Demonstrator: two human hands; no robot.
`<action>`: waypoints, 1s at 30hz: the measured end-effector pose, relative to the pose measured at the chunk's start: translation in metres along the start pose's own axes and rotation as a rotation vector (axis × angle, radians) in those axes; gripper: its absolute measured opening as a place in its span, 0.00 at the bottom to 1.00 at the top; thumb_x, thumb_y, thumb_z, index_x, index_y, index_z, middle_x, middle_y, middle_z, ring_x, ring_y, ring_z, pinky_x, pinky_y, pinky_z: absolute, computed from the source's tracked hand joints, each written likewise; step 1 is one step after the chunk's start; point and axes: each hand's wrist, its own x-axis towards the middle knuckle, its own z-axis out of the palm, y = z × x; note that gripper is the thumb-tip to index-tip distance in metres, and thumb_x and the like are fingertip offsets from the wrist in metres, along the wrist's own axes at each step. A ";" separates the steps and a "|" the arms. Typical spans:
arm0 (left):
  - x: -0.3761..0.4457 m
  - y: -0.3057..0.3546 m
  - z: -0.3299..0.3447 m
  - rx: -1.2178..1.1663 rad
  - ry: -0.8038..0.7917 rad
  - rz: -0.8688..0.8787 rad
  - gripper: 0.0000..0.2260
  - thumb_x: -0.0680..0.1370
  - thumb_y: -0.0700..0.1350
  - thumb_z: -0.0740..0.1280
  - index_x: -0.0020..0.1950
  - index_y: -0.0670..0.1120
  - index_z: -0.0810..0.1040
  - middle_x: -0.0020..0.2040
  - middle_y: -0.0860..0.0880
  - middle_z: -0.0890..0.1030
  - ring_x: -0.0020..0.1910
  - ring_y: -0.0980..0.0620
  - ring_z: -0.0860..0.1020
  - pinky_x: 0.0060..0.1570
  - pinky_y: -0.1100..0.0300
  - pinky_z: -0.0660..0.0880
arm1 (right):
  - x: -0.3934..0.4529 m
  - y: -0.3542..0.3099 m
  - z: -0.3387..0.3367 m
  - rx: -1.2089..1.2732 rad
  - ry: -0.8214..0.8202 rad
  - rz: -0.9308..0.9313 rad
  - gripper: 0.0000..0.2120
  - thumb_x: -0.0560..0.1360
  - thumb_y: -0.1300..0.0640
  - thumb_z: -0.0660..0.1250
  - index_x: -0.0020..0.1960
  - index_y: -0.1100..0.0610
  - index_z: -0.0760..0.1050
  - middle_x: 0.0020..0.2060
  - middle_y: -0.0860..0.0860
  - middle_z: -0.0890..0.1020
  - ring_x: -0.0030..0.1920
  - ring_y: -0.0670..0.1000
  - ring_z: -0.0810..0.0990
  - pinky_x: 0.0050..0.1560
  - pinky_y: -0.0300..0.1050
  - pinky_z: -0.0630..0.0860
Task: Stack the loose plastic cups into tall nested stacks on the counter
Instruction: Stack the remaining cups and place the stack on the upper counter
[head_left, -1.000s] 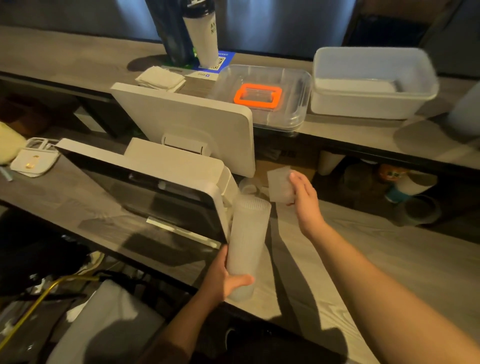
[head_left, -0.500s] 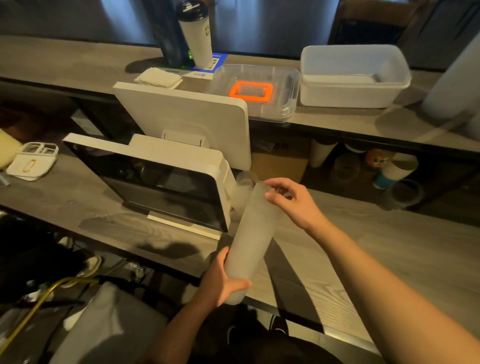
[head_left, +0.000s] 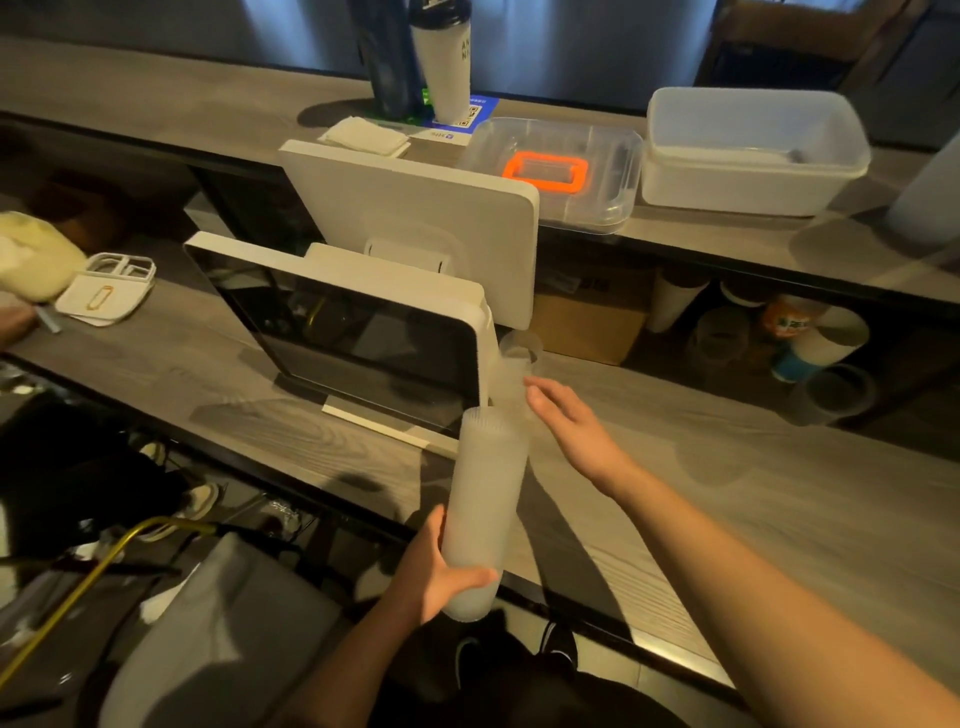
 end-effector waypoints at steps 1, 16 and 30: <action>-0.002 -0.003 -0.002 -0.026 0.006 -0.002 0.51 0.55 0.58 0.82 0.75 0.52 0.63 0.64 0.53 0.77 0.63 0.54 0.77 0.62 0.45 0.77 | 0.003 0.007 0.001 0.022 0.062 0.028 0.26 0.80 0.36 0.59 0.74 0.46 0.67 0.69 0.45 0.70 0.64 0.45 0.70 0.61 0.42 0.66; -0.001 -0.027 -0.035 -0.204 0.107 -0.036 0.51 0.55 0.56 0.82 0.74 0.53 0.64 0.66 0.52 0.76 0.63 0.54 0.77 0.64 0.45 0.76 | 0.050 0.069 0.057 -0.399 -0.001 0.210 0.46 0.70 0.53 0.79 0.80 0.54 0.58 0.77 0.54 0.65 0.75 0.57 0.66 0.72 0.55 0.70; 0.008 -0.040 -0.057 -0.256 0.132 -0.039 0.45 0.59 0.48 0.82 0.71 0.57 0.64 0.63 0.53 0.77 0.62 0.54 0.77 0.63 0.47 0.77 | 0.076 0.069 0.089 -0.673 0.096 0.107 0.44 0.70 0.50 0.78 0.79 0.53 0.57 0.75 0.53 0.65 0.75 0.56 0.63 0.73 0.54 0.65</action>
